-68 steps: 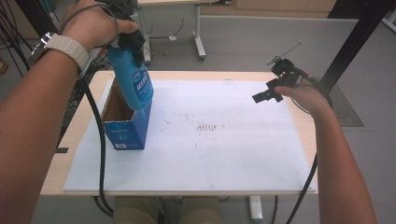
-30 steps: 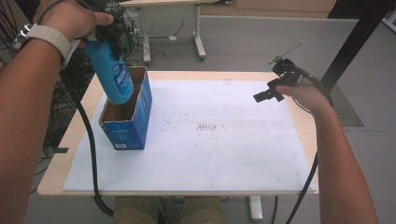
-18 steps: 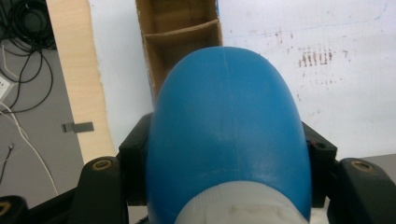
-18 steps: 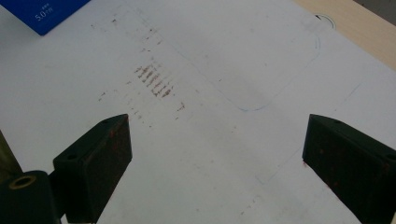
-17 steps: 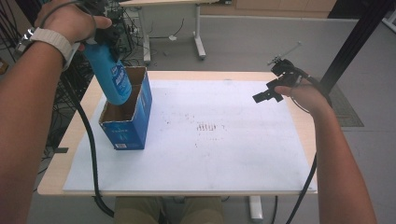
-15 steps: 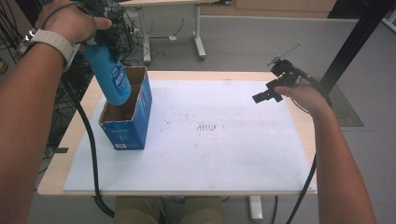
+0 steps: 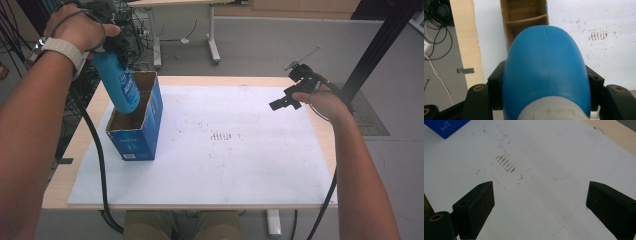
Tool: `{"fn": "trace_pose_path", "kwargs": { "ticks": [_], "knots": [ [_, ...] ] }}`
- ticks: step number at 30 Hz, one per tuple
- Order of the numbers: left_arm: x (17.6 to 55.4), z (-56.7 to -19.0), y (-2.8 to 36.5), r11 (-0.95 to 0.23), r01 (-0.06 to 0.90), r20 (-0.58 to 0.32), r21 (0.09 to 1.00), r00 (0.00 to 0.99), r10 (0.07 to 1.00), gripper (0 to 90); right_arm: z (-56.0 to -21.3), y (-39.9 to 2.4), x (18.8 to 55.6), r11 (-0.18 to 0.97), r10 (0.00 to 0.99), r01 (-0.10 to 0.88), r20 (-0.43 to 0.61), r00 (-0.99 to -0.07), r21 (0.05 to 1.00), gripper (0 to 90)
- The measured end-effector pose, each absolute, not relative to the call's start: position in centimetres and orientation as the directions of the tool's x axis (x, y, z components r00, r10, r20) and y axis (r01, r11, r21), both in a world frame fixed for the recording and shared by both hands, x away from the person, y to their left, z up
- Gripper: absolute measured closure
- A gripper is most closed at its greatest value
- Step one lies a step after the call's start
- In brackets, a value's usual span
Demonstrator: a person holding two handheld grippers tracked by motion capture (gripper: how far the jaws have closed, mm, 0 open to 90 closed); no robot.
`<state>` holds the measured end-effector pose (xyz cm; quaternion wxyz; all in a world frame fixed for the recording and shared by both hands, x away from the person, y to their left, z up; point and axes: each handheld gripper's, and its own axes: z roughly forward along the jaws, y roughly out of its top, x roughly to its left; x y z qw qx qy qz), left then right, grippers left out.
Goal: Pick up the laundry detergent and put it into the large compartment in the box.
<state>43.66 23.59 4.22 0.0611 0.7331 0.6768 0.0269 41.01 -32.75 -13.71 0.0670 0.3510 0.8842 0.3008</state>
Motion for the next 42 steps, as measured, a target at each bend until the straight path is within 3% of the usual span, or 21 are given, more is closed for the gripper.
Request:
{"fn": "trace_pose_path", "kwargs": {
  "ticks": [42],
  "knots": [
    [45.3, -1.1, 23.4, -0.089, 0.991, -0.014, 0.1, 0.091, 0.996, 37.9, -14.4, -32.6, 41.3, 0.567, 0.668, 0.592, 0.1, -0.737, 0.573, 8.0]
  ]
}}
